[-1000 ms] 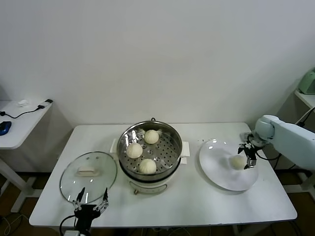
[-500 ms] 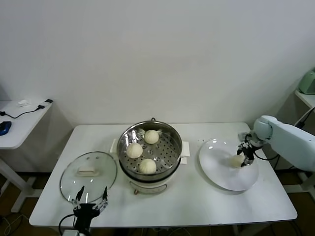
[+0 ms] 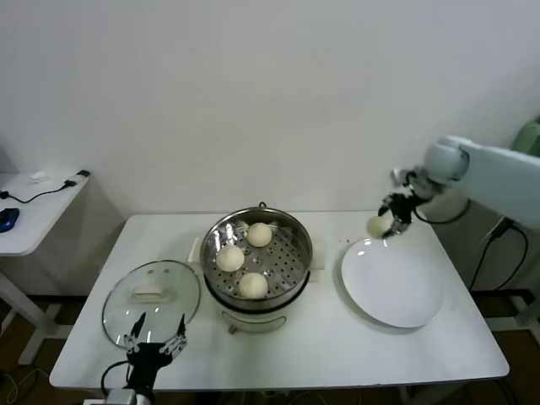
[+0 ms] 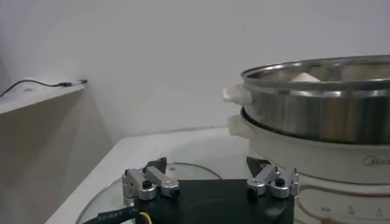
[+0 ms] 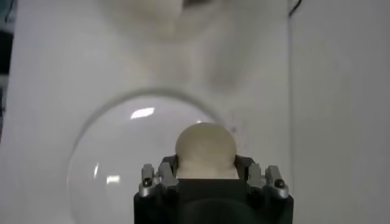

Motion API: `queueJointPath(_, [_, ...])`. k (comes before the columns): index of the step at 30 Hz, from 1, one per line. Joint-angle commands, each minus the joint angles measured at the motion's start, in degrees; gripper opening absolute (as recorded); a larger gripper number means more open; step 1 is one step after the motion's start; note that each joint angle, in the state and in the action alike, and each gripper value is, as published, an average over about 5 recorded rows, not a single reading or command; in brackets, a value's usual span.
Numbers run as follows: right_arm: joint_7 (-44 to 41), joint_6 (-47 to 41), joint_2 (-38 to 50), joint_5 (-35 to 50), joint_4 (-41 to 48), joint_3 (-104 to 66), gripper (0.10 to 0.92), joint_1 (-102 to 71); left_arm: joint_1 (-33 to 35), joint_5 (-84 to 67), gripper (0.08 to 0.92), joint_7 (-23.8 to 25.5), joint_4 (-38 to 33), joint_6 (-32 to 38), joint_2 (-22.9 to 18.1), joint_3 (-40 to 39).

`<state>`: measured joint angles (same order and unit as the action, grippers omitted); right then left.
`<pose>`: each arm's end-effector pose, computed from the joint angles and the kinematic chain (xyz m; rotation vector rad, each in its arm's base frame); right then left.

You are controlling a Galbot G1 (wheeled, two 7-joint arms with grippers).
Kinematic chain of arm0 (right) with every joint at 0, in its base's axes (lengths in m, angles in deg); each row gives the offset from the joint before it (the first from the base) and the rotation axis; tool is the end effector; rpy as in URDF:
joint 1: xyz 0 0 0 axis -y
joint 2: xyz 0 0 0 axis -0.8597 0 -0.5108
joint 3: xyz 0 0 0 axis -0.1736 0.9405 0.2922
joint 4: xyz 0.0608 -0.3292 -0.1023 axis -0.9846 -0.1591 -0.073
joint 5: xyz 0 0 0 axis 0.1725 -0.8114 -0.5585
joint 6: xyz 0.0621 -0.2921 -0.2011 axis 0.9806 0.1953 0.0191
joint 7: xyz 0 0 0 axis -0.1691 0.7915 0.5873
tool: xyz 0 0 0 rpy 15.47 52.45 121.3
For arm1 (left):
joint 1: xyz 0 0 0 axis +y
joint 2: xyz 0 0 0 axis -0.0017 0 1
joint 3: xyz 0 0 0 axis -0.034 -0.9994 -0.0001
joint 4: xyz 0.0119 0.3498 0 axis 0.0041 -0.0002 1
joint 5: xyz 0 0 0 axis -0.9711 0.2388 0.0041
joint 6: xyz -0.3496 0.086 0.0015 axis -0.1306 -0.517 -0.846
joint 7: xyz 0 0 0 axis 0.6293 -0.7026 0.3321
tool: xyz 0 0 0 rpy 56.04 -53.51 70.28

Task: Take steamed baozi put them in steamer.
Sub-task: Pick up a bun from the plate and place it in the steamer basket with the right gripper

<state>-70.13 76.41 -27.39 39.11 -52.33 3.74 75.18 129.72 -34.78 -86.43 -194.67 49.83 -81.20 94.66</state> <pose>0.5726 -0.1131 -0.0207 1.3022 -1.5384 1.3172 0.1295 0.0467 -0.3472 0.0493 -2.8947 -0.1456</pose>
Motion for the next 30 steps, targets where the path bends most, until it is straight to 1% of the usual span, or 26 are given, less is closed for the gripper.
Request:
queueJointPath(1, [6.35, -9.32, -11.63, 25.48, -16.73, 8.99, 0.628, 19.85, -0.11, -0.05, 0.823, 0.01, -0.15, -0.07, 0.01, -0.08])
queueJointPath(6, [10.62, -12.06, -17.38, 25.83, -17.55, 7.23, 0.628, 13.12, -0.79, -0.12, 0.823, 0.04, -0.12, -0.35, 0.04, -0.30])
queueJointPath(11, [12.53, -13.54, -20.34, 21.77, -14.20, 4.55, 0.628, 4.52, -1.23, -0.27, 0.823, 0.02, 0.25, -0.42, -0.08, -0.42])
queueJointPath(16, [13.19, -13.79, -20.46, 15.88, -10.69, 2.92, 0.628, -2.78, -1.45, -0.41, 0.823, 0.04, 0.78, -0.36, 0.06, -0.27])
queueJointPath(22, [13.87, -14.08, -19.40, 11.07, -7.96, 1.04, 0.628, -8.67, -1.90, -0.60, 0.823, 0.06, 1.51, -0.39, 0.15, -0.07])
queueJointPath(30, [14.52, -13.96, -18.75, 8.48, -5.11, -1.17, 0.628, -11.61, -2.28, -0.66, 0.823, 0.14, 2.10, -0.41, 0.37, -0.15])
